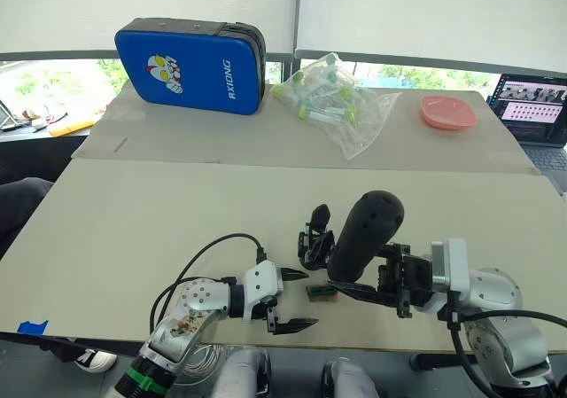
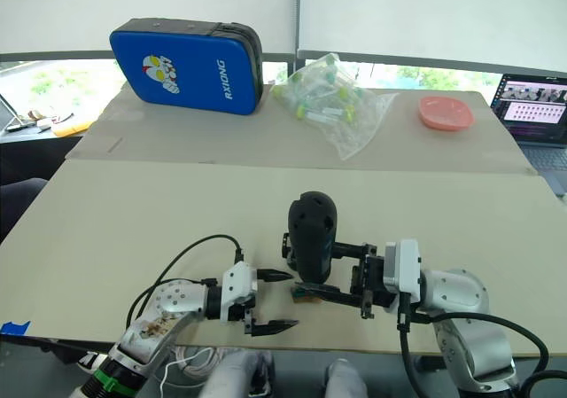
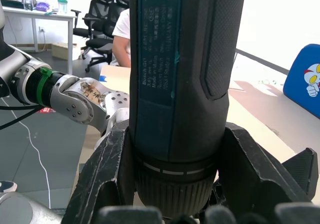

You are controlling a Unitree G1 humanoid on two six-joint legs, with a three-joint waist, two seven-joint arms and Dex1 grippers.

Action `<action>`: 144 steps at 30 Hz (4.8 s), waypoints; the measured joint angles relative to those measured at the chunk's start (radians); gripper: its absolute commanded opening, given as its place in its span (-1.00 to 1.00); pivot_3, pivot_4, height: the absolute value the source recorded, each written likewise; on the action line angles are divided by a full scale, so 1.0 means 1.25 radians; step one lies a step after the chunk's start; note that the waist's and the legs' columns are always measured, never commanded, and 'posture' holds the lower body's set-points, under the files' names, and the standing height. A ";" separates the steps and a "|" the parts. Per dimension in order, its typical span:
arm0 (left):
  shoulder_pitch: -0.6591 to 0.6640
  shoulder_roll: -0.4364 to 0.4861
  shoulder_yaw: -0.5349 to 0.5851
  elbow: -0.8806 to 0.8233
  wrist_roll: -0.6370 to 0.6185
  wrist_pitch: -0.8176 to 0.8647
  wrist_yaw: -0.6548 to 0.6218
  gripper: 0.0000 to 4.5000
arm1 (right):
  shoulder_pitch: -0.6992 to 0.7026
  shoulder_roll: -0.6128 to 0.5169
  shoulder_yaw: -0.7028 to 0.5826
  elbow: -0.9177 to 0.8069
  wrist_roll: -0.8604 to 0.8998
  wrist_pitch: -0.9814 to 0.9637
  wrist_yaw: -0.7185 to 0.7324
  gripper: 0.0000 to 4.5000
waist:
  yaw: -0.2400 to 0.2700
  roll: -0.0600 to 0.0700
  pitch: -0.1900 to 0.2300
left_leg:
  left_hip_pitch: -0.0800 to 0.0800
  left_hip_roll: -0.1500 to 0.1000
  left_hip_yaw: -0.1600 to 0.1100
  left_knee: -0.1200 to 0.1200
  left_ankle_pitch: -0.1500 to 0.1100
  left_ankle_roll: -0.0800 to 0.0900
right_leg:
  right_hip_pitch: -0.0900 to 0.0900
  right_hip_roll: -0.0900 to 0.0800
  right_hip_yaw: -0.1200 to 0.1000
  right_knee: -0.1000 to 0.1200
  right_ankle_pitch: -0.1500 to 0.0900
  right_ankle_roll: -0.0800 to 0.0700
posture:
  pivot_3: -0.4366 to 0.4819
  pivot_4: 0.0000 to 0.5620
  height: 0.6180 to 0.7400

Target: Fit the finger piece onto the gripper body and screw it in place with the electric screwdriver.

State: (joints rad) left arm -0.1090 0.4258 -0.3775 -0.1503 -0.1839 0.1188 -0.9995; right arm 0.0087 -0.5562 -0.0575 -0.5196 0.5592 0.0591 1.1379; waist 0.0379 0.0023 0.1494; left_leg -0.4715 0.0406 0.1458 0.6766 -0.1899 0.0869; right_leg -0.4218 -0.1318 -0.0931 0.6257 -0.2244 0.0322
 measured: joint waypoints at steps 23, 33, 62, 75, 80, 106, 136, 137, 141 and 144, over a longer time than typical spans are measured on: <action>-0.001 -0.005 0.000 0.009 0.000 -0.009 -0.002 1.00 | 0.006 -0.013 0.004 0.008 -0.004 -0.001 0.000 -0.15 | 0.001 0.000 0.000 | 0.000 0.000 0.000 0.000 0.000 0.000 | 0.000 0.000 0.000 0.000 0.000 0.000 | -0.05 -0.47 1.00; -0.001 -0.005 0.000 0.009 0.000 -0.009 -0.003 1.00 | 0.007 -0.013 0.004 0.011 -0.005 -0.006 -0.001 -0.15 | 0.001 0.000 0.000 | 0.000 0.000 0.000 0.000 0.000 0.000 | 0.000 0.000 0.000 0.000 0.000 0.000 | -0.05 -0.47 1.00; 0.001 -0.005 0.000 0.007 0.000 -0.008 -0.003 1.00 | 0.011 -0.013 0.004 0.015 -0.021 -0.011 -0.001 -0.15 | 0.001 0.000 0.000 | 0.000 0.000 0.000 0.000 0.000 0.000 | 0.000 0.000 0.000 0.000 0.000 0.000 | -0.05 -0.47 1.00; 0.002 -0.006 0.000 0.006 0.000 -0.007 -0.002 1.00 | 0.011 -0.014 0.004 0.015 -0.019 -0.011 0.000 -0.15 | 0.001 0.000 0.000 | 0.000 0.000 0.000 0.000 0.000 0.000 | 0.000 0.000 0.000 0.000 0.000 0.000 | -0.05 -0.47 1.00; 0.002 -0.006 0.000 0.006 0.000 -0.007 -0.002 1.00 | 0.011 -0.014 0.004 0.015 -0.019 -0.011 0.000 -0.15 | 0.001 0.000 0.000 | 0.000 0.000 0.000 0.000 0.000 0.000 | 0.000 0.000 0.000 0.000 0.000 0.000 | -0.05 -0.47 1.00; 0.002 -0.007 0.000 0.006 -0.001 -0.006 -0.003 1.00 | 0.003 -0.014 0.004 0.015 -0.017 -0.011 -0.003 -0.15 | 0.001 0.000 0.000 | 0.000 0.000 0.000 0.000 0.000 0.000 | 0.000 0.000 0.000 0.000 0.000 0.000 | -0.05 -0.47 1.00; 0.003 -0.006 0.000 0.003 -0.001 -0.004 -0.005 1.00 | 0.003 -0.013 0.012 0.015 -0.014 -0.010 -0.016 -0.15 | 0.001 0.000 0.000 | 0.000 0.000 0.000 0.000 0.000 0.000 | 0.000 0.000 0.000 0.000 0.000 0.000 | -0.05 -0.47 1.00; 0.003 -0.006 0.000 0.003 -0.001 -0.004 -0.005 1.00 | 0.003 -0.013 0.012 0.015 -0.014 -0.010 -0.016 -0.15 | 0.001 0.000 0.000 | 0.000 0.000 0.000 0.000 0.000 0.000 | 0.000 0.000 0.000 0.000 0.000 0.000 | -0.05 -0.47 1.00; 0.002 -0.006 -0.001 0.004 -0.001 -0.003 -0.006 1.00 | 0.006 -0.018 0.014 0.015 -0.014 -0.007 -0.016 -0.15 | 0.001 0.000 0.000 | 0.000 0.000 0.000 0.000 0.000 0.000 | 0.000 0.000 0.000 0.000 0.000 0.000 | -0.05 -0.47 1.00; 0.002 -0.006 -0.001 0.004 -0.001 -0.003 -0.006 1.00 | 0.009 -0.025 0.014 0.015 -0.014 -0.004 -0.015 -0.15 | 0.001 0.000 0.000 | 0.000 0.000 0.000 0.000 0.000 0.000 | 0.000 0.000 0.000 0.000 0.000 0.000 | -0.05 -0.47 1.00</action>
State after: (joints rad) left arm -0.1066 0.4188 -0.3782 -0.1456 -0.1854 0.1145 -1.0073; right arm 0.0200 -0.5881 -0.0406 -0.5014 0.5421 0.0535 1.1193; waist 0.0395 0.0026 0.1491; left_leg -0.4711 0.0405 0.1457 0.6764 -0.1902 0.0872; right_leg -0.4215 -0.1321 -0.0930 0.6253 -0.2248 0.0323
